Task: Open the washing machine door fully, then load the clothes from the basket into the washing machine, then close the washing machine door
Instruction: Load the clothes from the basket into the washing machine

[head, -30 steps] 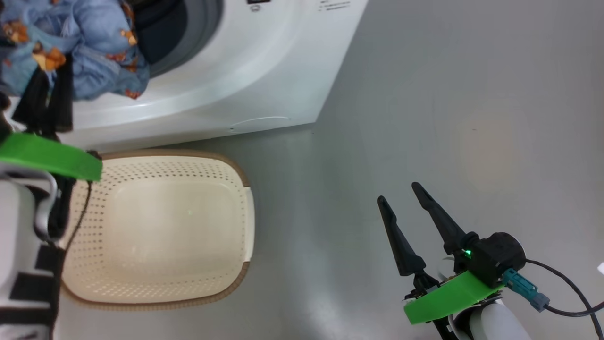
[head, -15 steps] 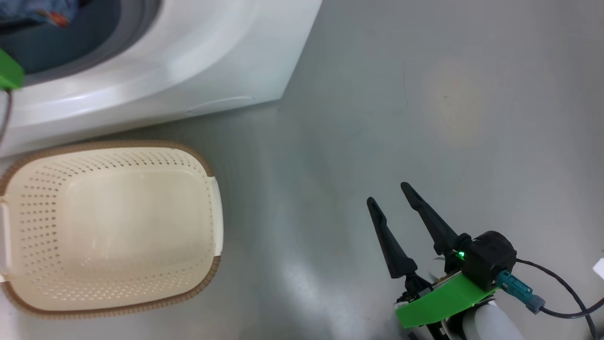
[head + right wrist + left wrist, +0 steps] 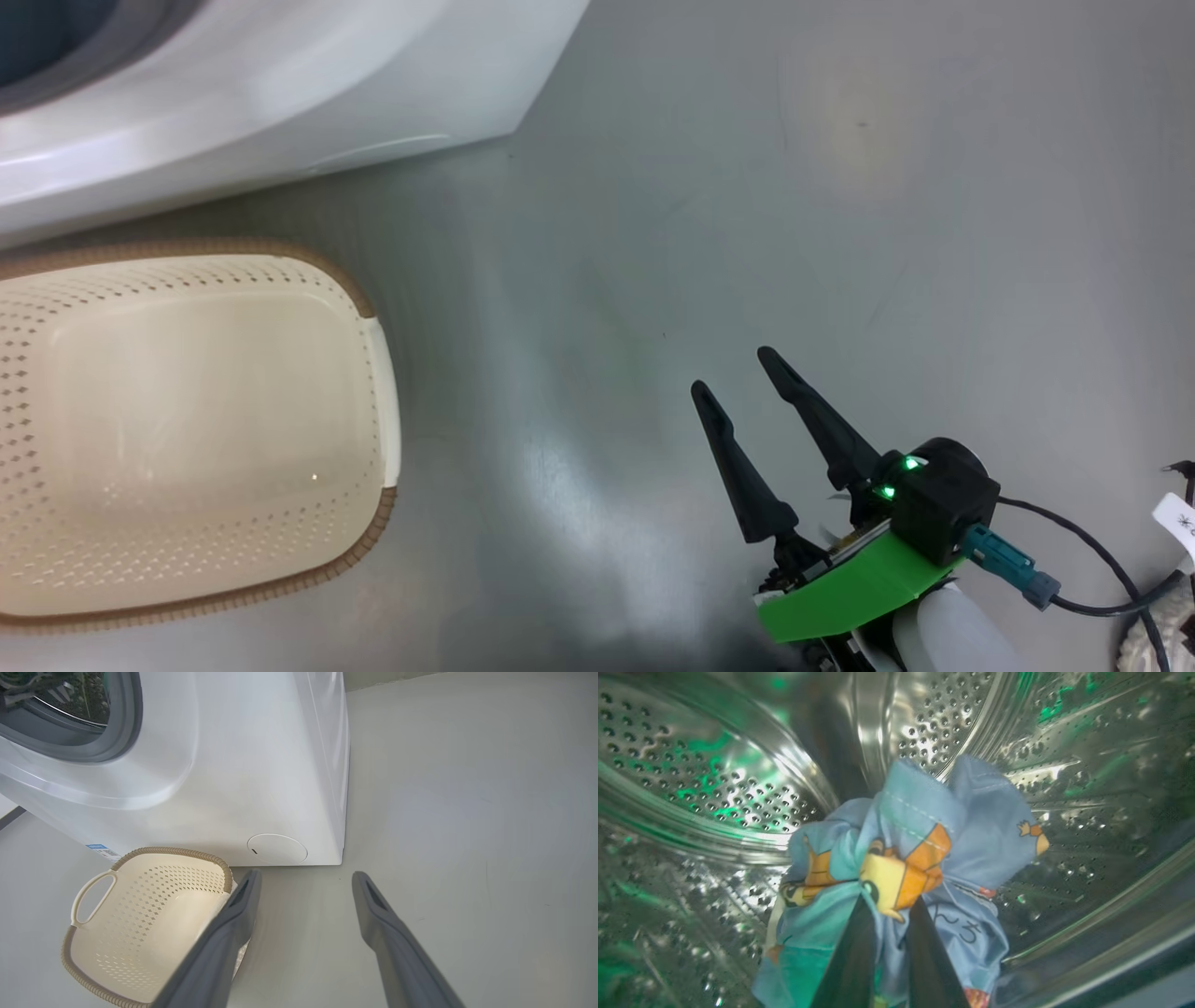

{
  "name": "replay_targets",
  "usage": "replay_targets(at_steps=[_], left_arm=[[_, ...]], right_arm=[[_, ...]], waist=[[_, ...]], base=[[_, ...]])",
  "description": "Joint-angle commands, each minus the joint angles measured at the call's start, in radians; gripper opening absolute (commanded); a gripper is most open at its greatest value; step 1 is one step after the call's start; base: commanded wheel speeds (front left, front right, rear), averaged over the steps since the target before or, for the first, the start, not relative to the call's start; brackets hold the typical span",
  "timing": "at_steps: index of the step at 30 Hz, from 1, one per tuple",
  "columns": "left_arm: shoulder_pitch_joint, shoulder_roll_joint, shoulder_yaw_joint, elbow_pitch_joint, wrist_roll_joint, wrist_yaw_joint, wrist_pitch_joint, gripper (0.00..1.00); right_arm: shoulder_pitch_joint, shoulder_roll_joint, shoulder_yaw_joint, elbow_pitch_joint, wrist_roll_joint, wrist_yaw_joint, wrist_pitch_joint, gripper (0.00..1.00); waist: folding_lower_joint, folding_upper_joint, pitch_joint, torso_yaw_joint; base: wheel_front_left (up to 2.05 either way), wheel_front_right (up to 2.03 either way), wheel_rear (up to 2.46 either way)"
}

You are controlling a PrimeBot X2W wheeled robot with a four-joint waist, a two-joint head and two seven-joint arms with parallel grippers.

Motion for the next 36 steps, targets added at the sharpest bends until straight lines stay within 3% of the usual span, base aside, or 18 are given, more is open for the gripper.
replay_targets(at_steps=[1,12,13,14,15,17,36], left_arm=[[-0.048,0.062,0.011,-0.007,-0.011,-0.001,-0.011,0.00],[-0.124,0.090,-0.088,0.070,-0.116,-0.001,0.063,0.00],[-0.127,0.092,-0.094,0.072,-0.124,-0.001,0.059,0.14],[-0.130,0.093,-0.098,0.074,-0.131,-0.001,0.050,0.44],[-0.134,0.093,-0.102,0.076,-0.133,-0.001,0.035,0.94],[-0.135,0.091,-0.102,0.084,-0.139,-0.001,0.023,1.00],[-0.054,-0.031,-0.148,0.234,-0.161,0.003,-0.123,1.00]], right_arm=[[0.012,0.002,0.032,-0.023,0.018,0.009,-0.012,1.00],[0.011,0.002,0.054,-0.020,0.033,0.009,-0.012,1.00],[0.009,0.002,0.055,-0.020,0.034,0.009,-0.012,1.00],[0.006,0.002,0.056,-0.019,0.035,0.009,-0.012,1.00],[0.003,0.002,0.057,-0.018,0.035,0.009,-0.012,1.00],[0.000,0.002,0.058,-0.016,0.036,0.009,-0.012,1.00],[-0.032,0.002,0.005,0.013,0.021,0.009,-0.012,1.00]], waist=[[-0.0001,0.0000,0.026,-0.016],[-0.0001,0.0000,0.075,-0.029],[-0.0001,0.0000,0.077,-0.028],[-0.0001,0.0000,0.079,-0.026],[-0.0001,0.0000,0.078,-0.023],[-0.0001,0.0000,0.075,-0.021],[-0.0001,0.0000,-0.056,0.073]], base=[[0.00,0.00,0.00],[0.00,0.00,0.00],[0.00,0.00,0.00],[0.00,0.00,0.00],[0.00,0.00,0.00],[0.00,0.00,0.00],[0.00,0.00,0.00]])
